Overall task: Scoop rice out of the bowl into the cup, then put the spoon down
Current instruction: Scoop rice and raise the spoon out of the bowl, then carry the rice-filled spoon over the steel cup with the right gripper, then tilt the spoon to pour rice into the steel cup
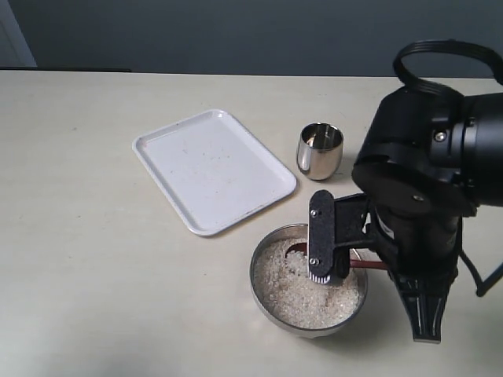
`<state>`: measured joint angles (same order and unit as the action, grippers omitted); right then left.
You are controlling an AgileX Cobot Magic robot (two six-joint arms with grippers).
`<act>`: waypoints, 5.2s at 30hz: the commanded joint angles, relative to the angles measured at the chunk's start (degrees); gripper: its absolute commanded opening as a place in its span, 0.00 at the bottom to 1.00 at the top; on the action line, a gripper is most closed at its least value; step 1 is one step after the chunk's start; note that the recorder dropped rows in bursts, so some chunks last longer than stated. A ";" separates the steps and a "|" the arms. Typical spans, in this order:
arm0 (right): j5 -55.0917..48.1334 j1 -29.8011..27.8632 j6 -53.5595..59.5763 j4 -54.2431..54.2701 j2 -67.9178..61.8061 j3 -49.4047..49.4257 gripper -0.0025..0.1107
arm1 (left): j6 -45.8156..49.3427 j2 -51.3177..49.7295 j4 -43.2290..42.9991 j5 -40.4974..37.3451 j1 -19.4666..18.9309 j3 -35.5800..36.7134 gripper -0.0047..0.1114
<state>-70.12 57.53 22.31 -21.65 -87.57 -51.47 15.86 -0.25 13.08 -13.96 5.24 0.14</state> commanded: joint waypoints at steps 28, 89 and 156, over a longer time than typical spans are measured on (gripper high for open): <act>6.12 -9.58 3.74 -3.23 0.42 -0.45 0.02 | -0.29 0.25 -0.07 0.51 0.07 -0.14 0.04; 14.91 -33.33 14.91 5.50 -21.96 -28.87 0.02 | -0.29 0.25 -0.07 0.51 0.07 -0.14 0.04; 8.19 -19.09 0.30 -33.52 -26.04 -28.76 0.02 | -0.29 0.25 -0.07 0.51 0.07 -0.14 0.04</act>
<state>-61.46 37.76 23.24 -53.86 -113.66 -80.00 15.86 -0.25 13.08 -13.96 5.24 0.14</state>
